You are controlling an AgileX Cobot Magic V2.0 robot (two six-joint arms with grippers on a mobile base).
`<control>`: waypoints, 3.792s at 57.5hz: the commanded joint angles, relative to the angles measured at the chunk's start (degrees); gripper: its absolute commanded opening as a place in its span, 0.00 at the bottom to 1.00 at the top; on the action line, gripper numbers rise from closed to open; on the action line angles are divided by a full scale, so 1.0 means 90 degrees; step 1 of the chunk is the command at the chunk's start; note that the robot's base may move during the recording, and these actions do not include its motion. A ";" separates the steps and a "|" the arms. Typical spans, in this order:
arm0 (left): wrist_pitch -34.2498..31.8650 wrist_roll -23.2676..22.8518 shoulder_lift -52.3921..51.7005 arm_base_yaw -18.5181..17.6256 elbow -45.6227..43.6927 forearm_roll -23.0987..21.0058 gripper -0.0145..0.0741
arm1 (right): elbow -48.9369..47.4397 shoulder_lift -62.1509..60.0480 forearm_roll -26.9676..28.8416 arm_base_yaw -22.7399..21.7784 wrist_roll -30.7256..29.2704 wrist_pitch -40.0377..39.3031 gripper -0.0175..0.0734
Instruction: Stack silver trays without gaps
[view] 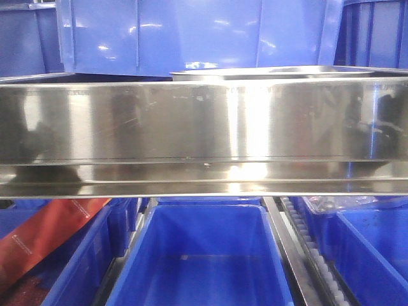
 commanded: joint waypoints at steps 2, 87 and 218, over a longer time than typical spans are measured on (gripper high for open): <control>-0.0243 0.0007 -0.0026 -0.0033 -0.0015 -0.0017 0.15 | 0.0001 -0.0016 -0.0034 -0.0005 -0.0007 -0.0121 0.11; 0.5815 0.0543 0.5735 -0.0048 -0.8067 -0.1998 0.15 | -0.7259 0.4654 0.0269 0.0192 -0.0015 0.6473 0.11; 0.6568 -0.2340 1.2999 -0.3331 -1.2346 -0.0171 0.63 | -0.9638 1.1437 0.0781 0.1668 -0.0519 0.5674 0.53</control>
